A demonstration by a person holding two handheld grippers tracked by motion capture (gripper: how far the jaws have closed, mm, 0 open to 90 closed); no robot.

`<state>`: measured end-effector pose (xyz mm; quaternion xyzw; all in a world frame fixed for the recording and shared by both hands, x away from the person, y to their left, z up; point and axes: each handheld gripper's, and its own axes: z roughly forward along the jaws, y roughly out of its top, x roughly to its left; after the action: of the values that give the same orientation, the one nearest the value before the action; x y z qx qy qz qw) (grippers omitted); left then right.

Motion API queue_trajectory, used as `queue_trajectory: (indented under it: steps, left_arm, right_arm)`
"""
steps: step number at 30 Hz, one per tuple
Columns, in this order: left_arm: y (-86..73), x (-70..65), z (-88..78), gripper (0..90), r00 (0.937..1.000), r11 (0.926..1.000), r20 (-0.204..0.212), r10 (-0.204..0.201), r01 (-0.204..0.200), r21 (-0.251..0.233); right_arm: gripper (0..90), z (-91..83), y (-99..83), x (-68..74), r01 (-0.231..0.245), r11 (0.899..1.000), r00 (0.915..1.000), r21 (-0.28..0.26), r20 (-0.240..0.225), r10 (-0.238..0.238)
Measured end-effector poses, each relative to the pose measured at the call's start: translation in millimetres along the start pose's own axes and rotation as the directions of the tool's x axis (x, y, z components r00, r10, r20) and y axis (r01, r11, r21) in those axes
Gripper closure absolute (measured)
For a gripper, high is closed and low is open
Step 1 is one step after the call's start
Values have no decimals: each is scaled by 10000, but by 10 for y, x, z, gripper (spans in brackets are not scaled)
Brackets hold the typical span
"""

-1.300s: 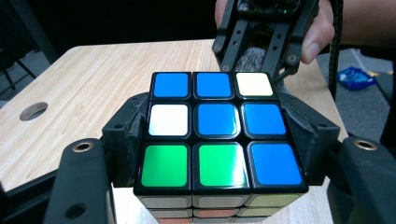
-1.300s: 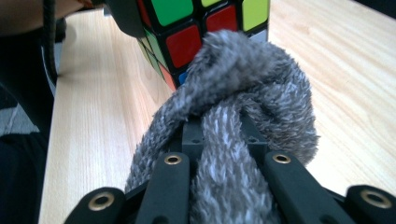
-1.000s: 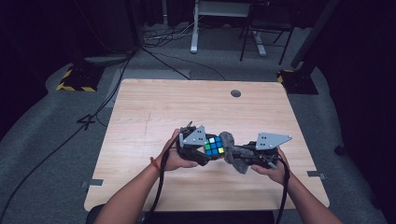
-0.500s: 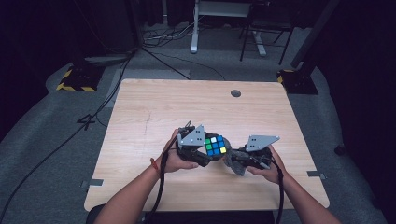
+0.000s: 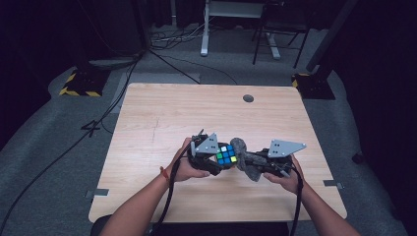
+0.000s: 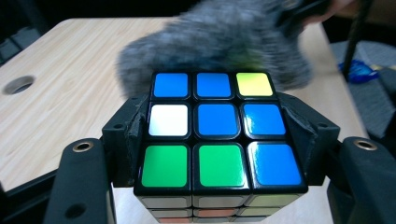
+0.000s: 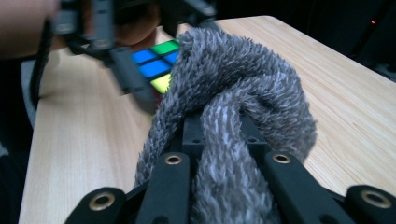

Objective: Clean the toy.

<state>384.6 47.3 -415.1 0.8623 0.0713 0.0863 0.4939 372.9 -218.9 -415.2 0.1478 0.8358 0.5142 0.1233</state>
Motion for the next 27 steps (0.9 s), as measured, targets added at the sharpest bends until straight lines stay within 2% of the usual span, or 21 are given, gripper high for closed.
queue_trajectory:
  steps: [2, 4, 6, 8, 10, 13, 16, 19, 23, 26, 27]
  left_arm:
    - [19, -50, 14, 337, 9999, 9999, 136, 105, -105, -52]
    - [54, -104, 13, 337, 9994, 9995, 122, 331, -331, -13]
    - [74, -116, -12, 337, 9991, 9993, 204, 363, -361, -123]
    - [91, -113, -47, 337, 9990, 9988, 68, 450, -449, -187]
    - [92, -83, -99, 337, 9995, 9989, 19, 327, -326, -351]
    - [81, -33, -150, 337, 9993, 9990, -264, 266, -276, -358]
    - [52, 22, -180, 337, 9988, 9995, -478, 93, -107, -309]
    - [30, 60, -192, 337, 9977, 9997, -669, 120, -132, -182]
    - [10, 81, -185, 338, 9973, 9999, -730, 60, -67, -88]
    - [-13, 100, -161, 337, 9967, 9998, -791, 175, -164, 149]
    - [-33, 122, -147, 338, 9964, 9999, -844, 36, -26, 128]
  right_arm:
    - [781, 6, -24, -35, -100, 9999, 9998, 69, 158, 99]
    - [780, 27, -40, -47, -122, 9995, 9999, 294, 118, 119]
    - [780, 53, -47, -48, -96, 9978, 10000, 649, 30, 94]
    - [780, 70, -57, -54, -104, 9963, 9999, 850, -45, 108]
    - [779, 108, -70, -42, -79, 9927, 9997, 1206, -232, 108]
    - [778, 149, -77, -19, 9, 9906, 9991, 1366, -431, 50]
    - [778, 157, -73, -4, 19, 9911, 9982, 1333, -589, 60]
    - [777, 129, -60, -6, -27, 9944, 9975, 1057, -705, 102]
    - [776, 90, -43, -18, -62, 9964, 9982, 846, -596, 112]
    - [776, 68, -41, -32, -74, 9972, 9987, 751, -492, 111]
    - [776, 61, -39, -37, -69, 9973, 9990, 736, -425, 101]
